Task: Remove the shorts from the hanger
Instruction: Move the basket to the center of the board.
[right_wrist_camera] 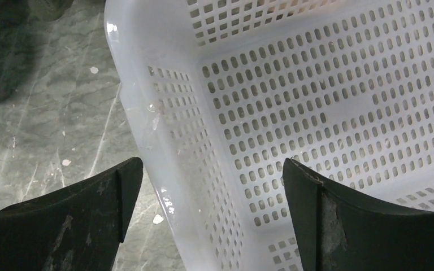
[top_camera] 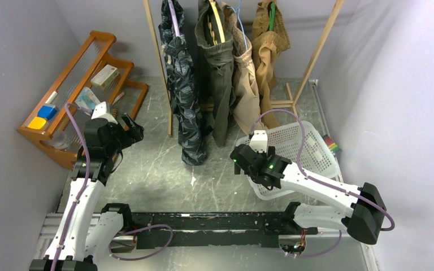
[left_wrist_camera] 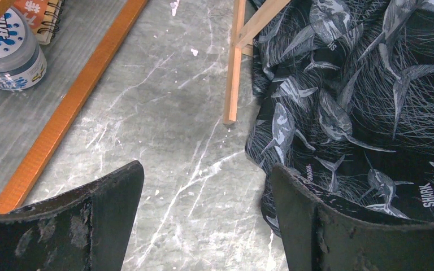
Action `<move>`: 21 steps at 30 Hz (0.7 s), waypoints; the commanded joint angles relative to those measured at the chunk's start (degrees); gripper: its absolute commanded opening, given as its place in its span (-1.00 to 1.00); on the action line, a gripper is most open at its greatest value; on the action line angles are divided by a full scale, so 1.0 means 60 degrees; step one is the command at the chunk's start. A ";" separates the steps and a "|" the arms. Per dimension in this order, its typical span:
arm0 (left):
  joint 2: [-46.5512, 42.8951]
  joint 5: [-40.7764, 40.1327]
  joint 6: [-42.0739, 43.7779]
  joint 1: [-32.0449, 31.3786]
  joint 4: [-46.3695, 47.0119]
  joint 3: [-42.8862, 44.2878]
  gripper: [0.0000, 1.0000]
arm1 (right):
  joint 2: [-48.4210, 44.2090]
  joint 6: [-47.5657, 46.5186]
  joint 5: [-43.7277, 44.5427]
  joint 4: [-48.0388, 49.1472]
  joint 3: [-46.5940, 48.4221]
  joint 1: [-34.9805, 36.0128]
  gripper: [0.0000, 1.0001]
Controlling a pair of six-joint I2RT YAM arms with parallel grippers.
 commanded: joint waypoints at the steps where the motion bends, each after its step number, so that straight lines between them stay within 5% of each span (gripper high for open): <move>1: -0.0110 0.0062 0.0006 -0.0012 0.0176 0.0234 0.75 | 0.0206 -0.0357 0.0055 0.0114 0.0401 -0.0035 0.99; 11: -0.0078 0.0859 0.0178 -0.0012 0.0487 0.0428 0.75 | -0.1599 -0.2845 -0.2529 0.3046 -0.0045 0.0010 1.00; 21: -0.0149 0.1186 0.0398 -0.0012 0.0505 0.0539 0.76 | -0.1117 -0.4153 -0.5205 0.4975 0.0913 0.0096 1.00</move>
